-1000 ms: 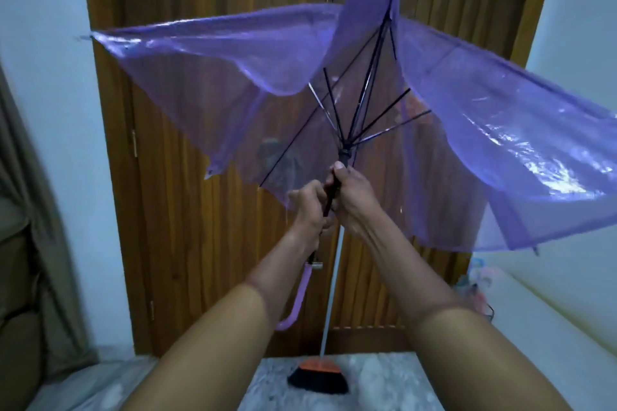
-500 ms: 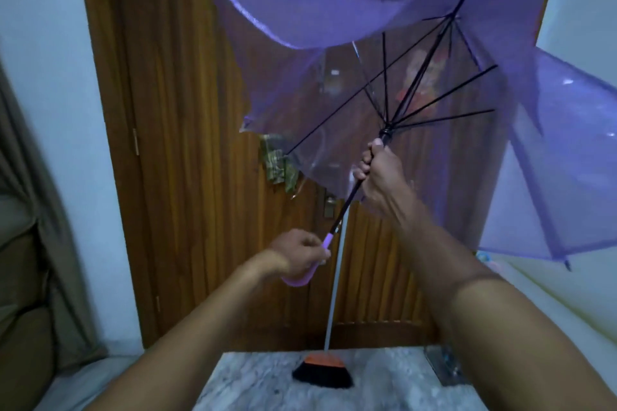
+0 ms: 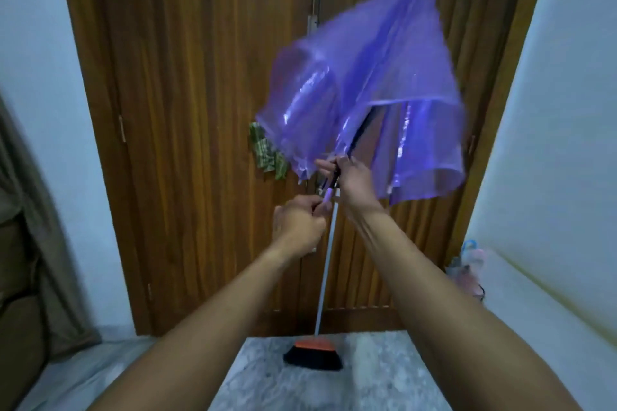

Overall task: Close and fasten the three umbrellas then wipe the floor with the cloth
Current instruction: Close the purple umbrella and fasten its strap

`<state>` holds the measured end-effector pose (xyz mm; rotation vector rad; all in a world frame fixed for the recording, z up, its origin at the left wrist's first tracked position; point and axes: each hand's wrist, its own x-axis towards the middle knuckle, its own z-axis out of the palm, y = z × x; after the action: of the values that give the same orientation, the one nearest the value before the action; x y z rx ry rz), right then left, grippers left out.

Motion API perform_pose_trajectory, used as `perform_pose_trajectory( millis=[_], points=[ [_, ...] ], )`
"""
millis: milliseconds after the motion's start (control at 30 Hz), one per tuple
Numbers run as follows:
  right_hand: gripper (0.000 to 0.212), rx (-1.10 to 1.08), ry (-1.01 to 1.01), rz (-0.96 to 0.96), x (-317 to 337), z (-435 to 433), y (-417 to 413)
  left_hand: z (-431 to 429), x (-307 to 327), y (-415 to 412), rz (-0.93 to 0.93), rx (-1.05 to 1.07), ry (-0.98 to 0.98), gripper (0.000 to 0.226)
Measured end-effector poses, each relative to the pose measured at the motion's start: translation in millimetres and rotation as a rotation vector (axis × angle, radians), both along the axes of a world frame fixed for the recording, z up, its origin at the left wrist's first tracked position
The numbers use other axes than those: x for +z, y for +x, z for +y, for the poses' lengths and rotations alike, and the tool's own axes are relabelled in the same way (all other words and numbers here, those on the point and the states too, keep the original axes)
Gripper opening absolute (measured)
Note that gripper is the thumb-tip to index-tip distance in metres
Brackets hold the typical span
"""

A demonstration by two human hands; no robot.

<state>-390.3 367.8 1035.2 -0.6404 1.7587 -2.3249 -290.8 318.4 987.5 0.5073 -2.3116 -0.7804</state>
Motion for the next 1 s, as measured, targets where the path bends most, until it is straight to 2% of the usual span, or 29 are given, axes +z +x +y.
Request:
perform_pose_trajectory(
  millis=[100,233,267,367,533,600,767,900,1000],
  points=[
    [0.031,-0.059,-0.031,-0.082,-1.4,8.0,12.4,0.5,-9.1,-3.6,-0.021,0.066,-0.065,0.022],
    [0.040,-0.069,0.116,-0.124,-18.5,13.2,31.0,-1.0,-12.2,0.1,0.016,0.112,-0.241,0.027],
    [0.040,-0.105,0.099,-0.154,-24.1,10.3,27.4,-0.8,-13.8,1.2,0.015,0.127,-0.281,0.028],
    [0.023,-0.173,0.089,-0.268,-36.8,8.0,28.1,2.7,-17.6,3.0,-0.015,0.164,-0.355,0.032],
    [0.008,-0.120,0.111,-0.257,-40.0,21.6,36.9,-2.2,-21.7,9.2,-0.023,0.088,-0.270,0.029],
    [0.022,-0.015,0.030,-0.263,-38.8,24.1,38.4,-7.2,-19.3,11.6,-0.021,0.063,-0.234,0.028],
    [0.029,0.139,0.015,-0.237,-43.1,30.5,20.5,-15.4,-13.0,21.4,-0.036,0.020,-0.161,0.034],
    [0.025,0.206,-0.044,-0.234,-36.4,37.5,12.4,-13.9,-13.1,27.3,-0.023,-0.039,-0.068,0.043],
    [0.018,0.168,0.003,-0.164,-30.4,39.9,9.0,-13.8,-9.5,25.3,-0.007,-0.062,-0.015,0.052]
  ],
)
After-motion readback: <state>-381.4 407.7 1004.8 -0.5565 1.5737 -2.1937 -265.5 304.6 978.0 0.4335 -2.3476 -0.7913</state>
